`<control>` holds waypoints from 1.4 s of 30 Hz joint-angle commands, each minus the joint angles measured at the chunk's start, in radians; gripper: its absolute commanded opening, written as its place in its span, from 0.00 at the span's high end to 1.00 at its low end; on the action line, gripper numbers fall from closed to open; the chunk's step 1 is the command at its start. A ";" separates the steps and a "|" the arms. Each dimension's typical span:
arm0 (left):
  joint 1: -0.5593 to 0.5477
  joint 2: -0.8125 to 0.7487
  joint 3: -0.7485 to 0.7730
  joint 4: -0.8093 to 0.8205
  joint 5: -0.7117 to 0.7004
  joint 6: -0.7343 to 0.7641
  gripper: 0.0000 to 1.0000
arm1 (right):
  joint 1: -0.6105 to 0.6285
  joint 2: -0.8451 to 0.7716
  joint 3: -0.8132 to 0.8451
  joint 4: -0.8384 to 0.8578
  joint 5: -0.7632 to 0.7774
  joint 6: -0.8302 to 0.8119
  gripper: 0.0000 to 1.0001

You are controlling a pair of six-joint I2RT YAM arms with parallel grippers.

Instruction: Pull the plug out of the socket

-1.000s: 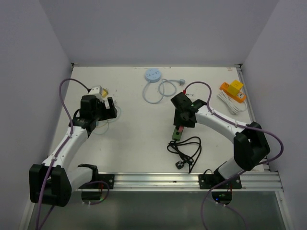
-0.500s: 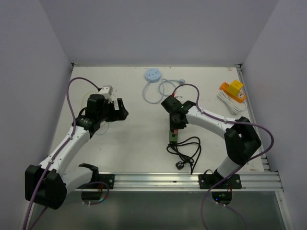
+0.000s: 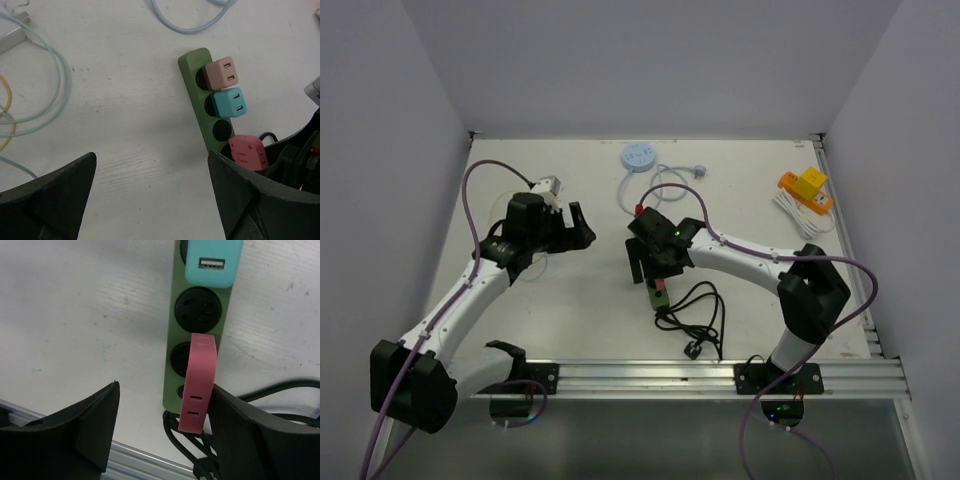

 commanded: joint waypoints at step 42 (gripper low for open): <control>-0.600 0.670 0.498 -0.244 -0.230 -0.273 0.64 | -0.349 -0.366 -0.543 0.522 -0.177 0.160 0.27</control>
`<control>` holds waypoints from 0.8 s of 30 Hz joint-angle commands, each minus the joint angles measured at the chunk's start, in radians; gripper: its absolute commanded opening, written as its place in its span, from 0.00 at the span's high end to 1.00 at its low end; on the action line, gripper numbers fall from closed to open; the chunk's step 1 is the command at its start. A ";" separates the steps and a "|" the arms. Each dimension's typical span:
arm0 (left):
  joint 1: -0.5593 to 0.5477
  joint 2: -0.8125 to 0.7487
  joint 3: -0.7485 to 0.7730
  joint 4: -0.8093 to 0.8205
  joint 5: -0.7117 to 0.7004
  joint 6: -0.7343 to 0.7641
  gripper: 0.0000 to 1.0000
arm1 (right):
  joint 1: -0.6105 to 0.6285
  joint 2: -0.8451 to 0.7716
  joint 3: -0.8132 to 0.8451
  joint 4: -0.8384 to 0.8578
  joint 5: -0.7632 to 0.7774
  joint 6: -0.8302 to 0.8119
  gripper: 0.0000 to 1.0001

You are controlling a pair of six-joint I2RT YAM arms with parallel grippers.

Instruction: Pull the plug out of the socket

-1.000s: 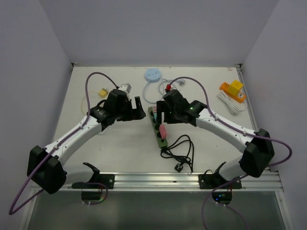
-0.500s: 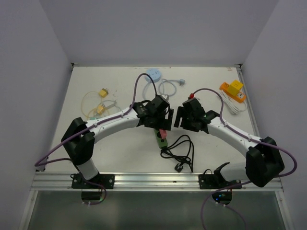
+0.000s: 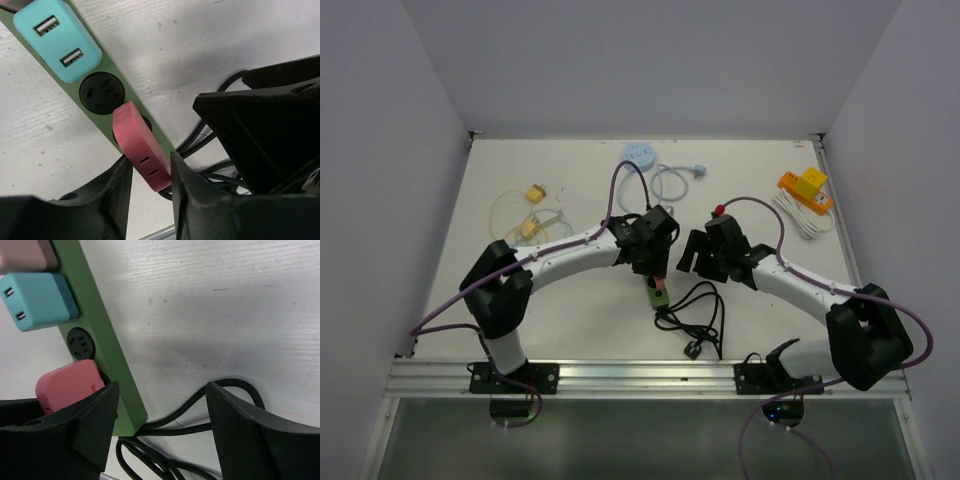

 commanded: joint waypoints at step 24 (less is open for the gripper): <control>0.120 -0.290 -0.266 0.282 0.108 0.075 1.00 | -0.003 0.228 -0.069 0.607 -0.298 0.168 0.34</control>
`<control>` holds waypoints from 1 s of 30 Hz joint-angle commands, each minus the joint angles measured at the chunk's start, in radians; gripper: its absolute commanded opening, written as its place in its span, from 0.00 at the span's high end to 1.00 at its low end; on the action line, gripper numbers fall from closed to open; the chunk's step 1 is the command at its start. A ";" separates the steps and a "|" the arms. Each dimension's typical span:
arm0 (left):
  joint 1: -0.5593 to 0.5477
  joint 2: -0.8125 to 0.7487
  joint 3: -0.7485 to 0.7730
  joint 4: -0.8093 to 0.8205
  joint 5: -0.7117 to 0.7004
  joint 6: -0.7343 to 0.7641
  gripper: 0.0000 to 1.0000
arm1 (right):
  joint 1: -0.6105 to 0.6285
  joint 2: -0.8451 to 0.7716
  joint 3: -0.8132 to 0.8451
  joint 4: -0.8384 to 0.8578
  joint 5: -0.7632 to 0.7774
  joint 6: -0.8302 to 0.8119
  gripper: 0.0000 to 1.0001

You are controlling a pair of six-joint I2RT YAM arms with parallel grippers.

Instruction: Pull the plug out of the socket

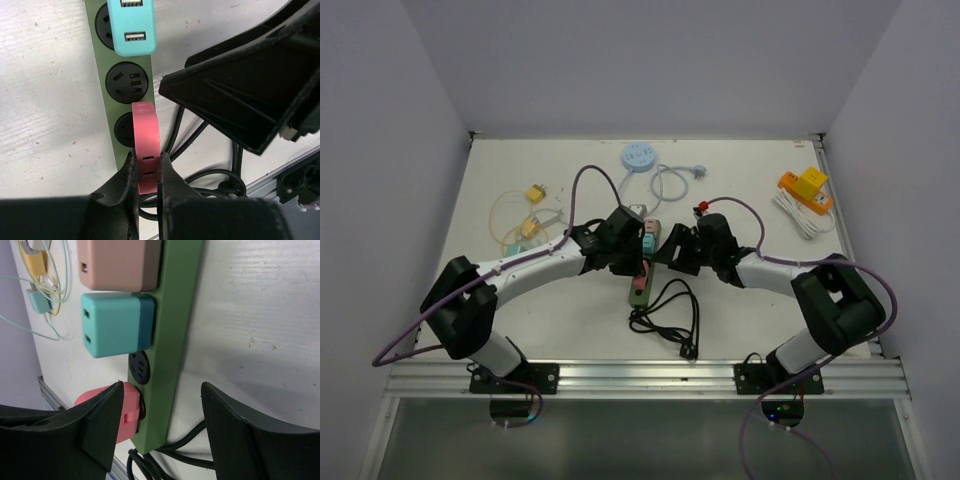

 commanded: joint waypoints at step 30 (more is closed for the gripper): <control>0.053 -0.280 -0.152 0.335 0.060 0.024 1.00 | -0.003 0.205 -0.077 0.655 -0.242 0.190 0.51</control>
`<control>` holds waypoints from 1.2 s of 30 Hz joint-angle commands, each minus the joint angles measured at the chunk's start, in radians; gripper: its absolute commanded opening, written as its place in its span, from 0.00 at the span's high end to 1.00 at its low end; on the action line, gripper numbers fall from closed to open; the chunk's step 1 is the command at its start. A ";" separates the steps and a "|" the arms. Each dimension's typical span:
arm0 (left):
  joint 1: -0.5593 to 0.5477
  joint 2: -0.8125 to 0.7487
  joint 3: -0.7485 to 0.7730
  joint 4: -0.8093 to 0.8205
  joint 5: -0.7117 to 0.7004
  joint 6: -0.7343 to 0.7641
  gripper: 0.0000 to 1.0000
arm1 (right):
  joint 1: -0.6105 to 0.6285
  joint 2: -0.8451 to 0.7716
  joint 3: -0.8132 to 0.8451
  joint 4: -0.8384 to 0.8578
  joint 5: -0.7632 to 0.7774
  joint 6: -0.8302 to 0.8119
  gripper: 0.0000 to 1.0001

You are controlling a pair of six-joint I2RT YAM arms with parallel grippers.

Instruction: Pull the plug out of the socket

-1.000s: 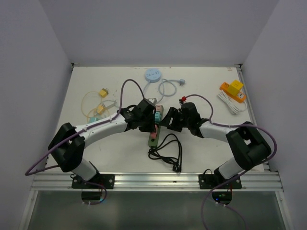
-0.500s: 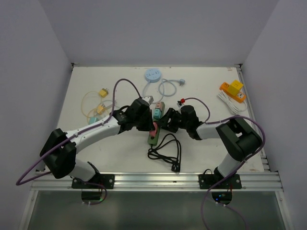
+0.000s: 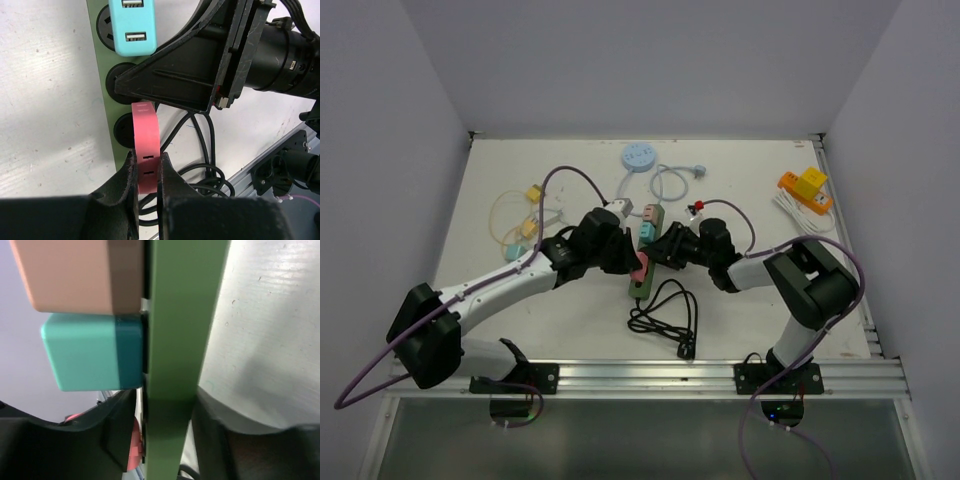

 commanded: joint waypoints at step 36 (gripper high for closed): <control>0.273 -0.268 0.146 -0.007 -0.029 0.191 1.00 | -0.083 -0.212 0.213 -0.865 0.378 -0.455 1.00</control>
